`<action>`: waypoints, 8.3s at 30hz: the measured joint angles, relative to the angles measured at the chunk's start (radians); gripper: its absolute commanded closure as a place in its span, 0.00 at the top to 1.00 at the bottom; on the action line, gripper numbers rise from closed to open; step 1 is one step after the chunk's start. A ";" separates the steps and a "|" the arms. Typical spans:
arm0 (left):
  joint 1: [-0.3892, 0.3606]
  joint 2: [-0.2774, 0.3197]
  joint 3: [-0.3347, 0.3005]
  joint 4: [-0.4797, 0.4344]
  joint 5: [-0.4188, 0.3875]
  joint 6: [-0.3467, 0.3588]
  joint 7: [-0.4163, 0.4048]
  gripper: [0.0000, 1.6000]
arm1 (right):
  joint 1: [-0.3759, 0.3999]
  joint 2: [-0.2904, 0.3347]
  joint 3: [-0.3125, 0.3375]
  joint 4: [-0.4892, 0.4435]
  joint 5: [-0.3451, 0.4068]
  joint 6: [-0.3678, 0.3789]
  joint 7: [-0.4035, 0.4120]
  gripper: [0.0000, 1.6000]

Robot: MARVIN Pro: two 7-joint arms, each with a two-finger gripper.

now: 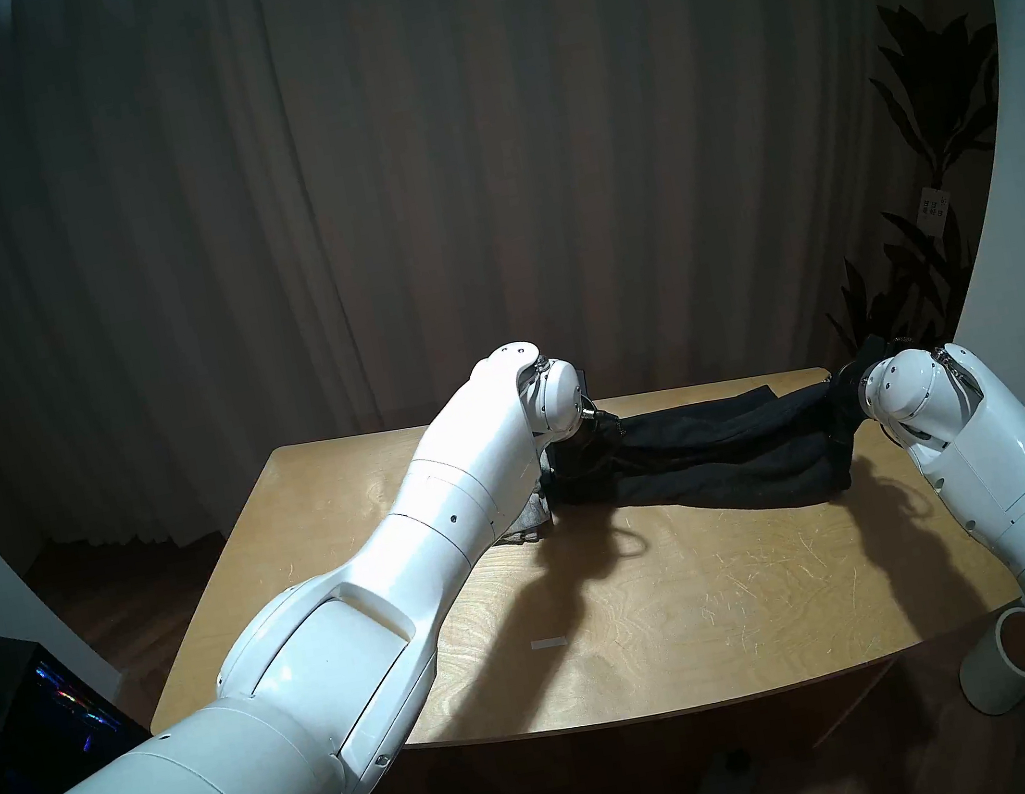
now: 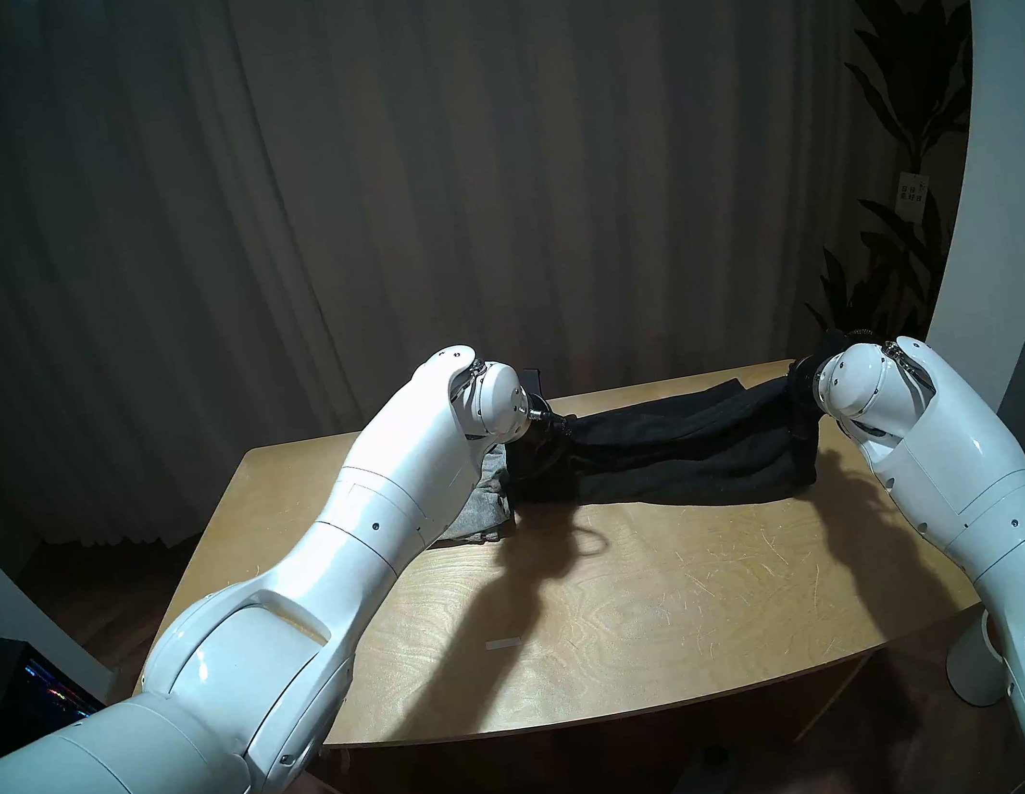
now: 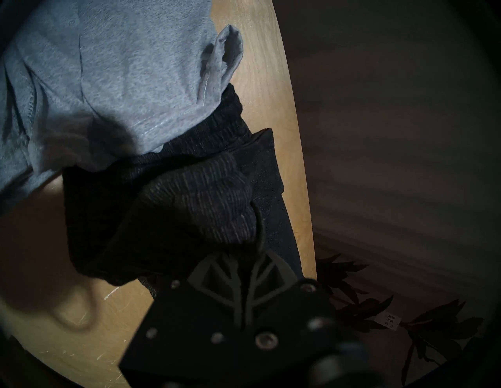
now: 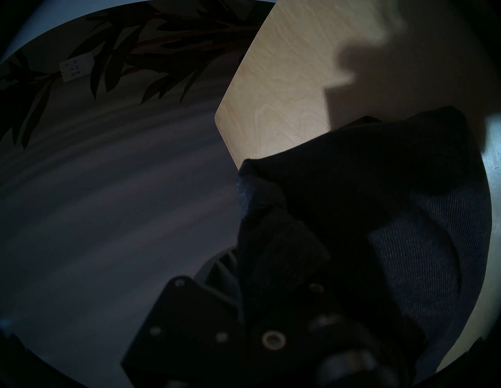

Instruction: Fold pants twice and stack them

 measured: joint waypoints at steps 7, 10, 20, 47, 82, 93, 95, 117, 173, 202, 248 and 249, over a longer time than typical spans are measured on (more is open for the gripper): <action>-0.031 -0.024 -0.010 0.068 0.006 0.000 -0.020 0.00 | 0.068 -0.020 -0.029 0.073 -0.020 0.019 0.009 0.00; -0.041 -0.034 -0.014 0.096 0.008 0.000 -0.029 0.00 | 0.093 -0.029 -0.039 0.099 -0.027 0.027 0.015 0.00; -0.077 -0.069 -0.023 0.187 0.020 -0.002 -0.069 0.00 | 0.188 -0.068 -0.077 0.206 -0.055 0.049 0.036 0.00; -0.142 -0.110 -0.021 0.366 0.074 0.012 -0.199 0.52 | 0.369 -0.163 -0.200 0.465 -0.140 0.094 0.114 0.00; -0.187 -0.176 0.055 0.501 0.144 0.022 -0.359 0.87 | 0.512 -0.268 -0.224 0.727 -0.175 0.117 0.216 1.00; -0.188 -0.191 0.076 0.523 0.160 0.023 -0.410 0.92 | 0.560 -0.292 -0.211 0.794 -0.180 0.136 0.256 1.00; -0.188 -0.192 0.078 0.527 0.162 0.023 -0.418 0.93 | 0.566 -0.296 -0.210 0.805 -0.181 0.139 0.262 1.00; -0.188 -0.220 0.112 0.567 0.187 0.015 -0.504 0.90 | 0.606 -0.341 -0.197 0.866 -0.195 0.182 0.329 1.00; -0.256 0.006 0.049 0.553 0.237 -0.073 -0.716 1.00 | 0.264 -0.225 -0.226 0.480 -0.271 0.378 0.517 1.00; -0.204 0.112 0.005 0.466 0.247 -0.144 -0.769 1.00 | 0.009 -0.123 -0.171 0.246 -0.307 0.299 0.544 1.00; 0.135 0.289 -0.033 -0.104 0.282 -0.322 -0.818 1.00 | 0.170 -0.245 -0.262 0.441 -0.412 0.106 0.521 1.00; 0.144 0.294 -0.034 -0.120 0.284 -0.327 -0.817 1.00 | 0.180 -0.250 -0.267 0.454 -0.415 0.105 0.521 1.00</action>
